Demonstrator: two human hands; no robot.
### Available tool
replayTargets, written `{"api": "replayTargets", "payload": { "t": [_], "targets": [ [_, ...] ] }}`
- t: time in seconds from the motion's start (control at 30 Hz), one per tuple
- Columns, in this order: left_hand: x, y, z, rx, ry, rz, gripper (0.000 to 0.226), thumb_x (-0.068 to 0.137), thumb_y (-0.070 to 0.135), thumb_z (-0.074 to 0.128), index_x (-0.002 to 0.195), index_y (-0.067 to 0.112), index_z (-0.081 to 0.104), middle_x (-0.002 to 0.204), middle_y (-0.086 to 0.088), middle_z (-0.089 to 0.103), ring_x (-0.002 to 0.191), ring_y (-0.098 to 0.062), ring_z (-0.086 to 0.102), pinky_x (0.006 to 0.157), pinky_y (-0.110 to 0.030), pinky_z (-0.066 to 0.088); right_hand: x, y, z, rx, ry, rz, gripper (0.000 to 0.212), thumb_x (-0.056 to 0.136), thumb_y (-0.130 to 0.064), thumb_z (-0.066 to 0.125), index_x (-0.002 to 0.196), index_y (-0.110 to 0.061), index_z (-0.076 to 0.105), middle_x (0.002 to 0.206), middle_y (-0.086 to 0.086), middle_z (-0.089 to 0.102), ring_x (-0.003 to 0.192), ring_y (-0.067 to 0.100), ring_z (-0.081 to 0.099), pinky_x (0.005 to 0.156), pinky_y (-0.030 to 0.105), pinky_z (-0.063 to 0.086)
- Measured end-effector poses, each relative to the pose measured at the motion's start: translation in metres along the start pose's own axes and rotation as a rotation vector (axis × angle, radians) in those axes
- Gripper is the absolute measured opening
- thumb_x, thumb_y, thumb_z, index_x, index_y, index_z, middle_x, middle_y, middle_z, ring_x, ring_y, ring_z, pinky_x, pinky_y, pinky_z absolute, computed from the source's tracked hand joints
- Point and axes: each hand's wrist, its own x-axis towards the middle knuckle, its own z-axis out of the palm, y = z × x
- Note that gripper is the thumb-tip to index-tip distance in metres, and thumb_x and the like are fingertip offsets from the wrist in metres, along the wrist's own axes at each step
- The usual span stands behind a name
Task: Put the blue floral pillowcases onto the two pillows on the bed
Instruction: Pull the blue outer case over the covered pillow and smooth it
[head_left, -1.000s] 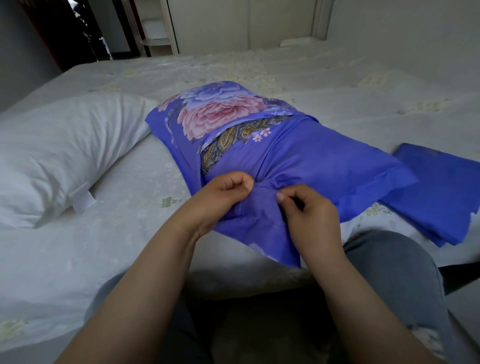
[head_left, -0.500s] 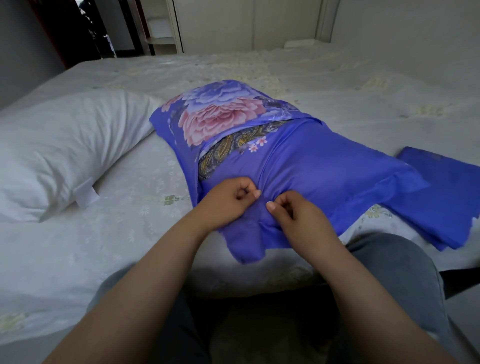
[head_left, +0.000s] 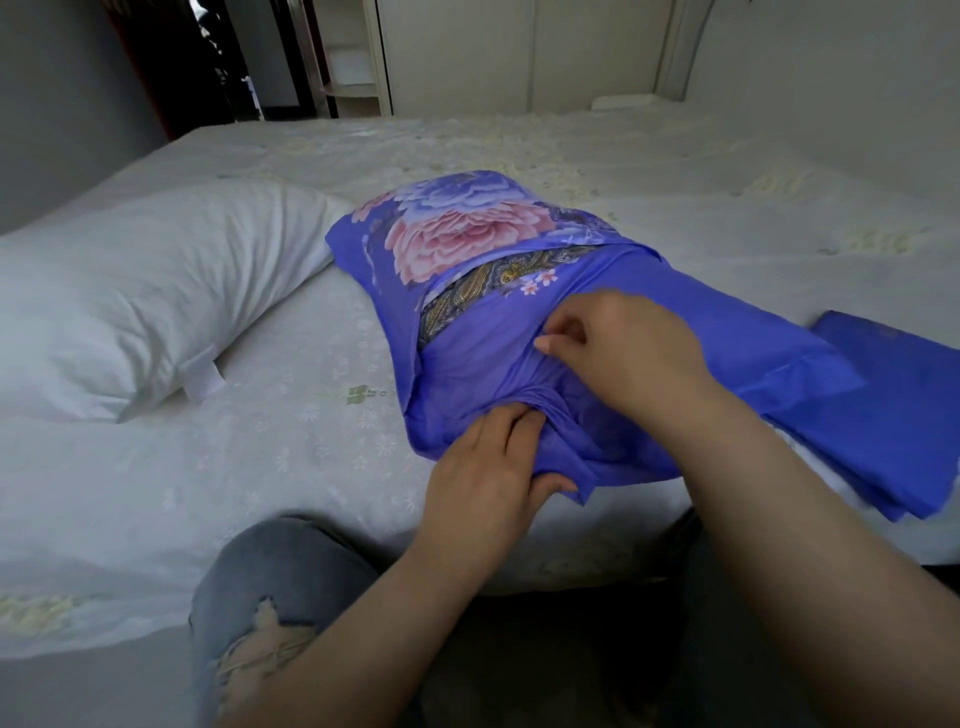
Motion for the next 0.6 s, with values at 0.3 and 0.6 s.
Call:
{"api": "replayTargets", "payload": {
  "t": [0.3, 0.6],
  "targets": [
    [0.023, -0.018, 0.012, 0.031, 0.019, -0.034, 0.043, 0.069, 0.018, 0.075, 0.107, 0.007, 0.060, 0.105, -0.011, 0.061, 0.089, -0.028, 0.061, 0.072, -0.034, 0.052, 0.036, -0.002, 0.025, -0.291, 0.043, -0.196, 0.035, 0.100, -0.032, 0.039, 0.119, -0.005, 0.052, 0.119, 0.016, 0.053, 0.109, 0.034, 0.051, 0.080, 0.038, 0.041],
    [0.077, -0.100, -0.042, 0.104, 0.040, 0.090, 0.040, 0.069, 0.011, 0.035, 0.100, 0.009, 0.061, 0.087, -0.010, 0.063, 0.077, -0.030, 0.060, 0.068, -0.030, 0.036, 0.076, -0.032, 0.018, -0.031, 0.094, -0.136, 0.030, 0.100, -0.031, 0.034, 0.113, -0.009, 0.050, 0.116, 0.019, 0.061, 0.104, 0.037, 0.058, 0.077, 0.039, 0.043]
  ]
}}
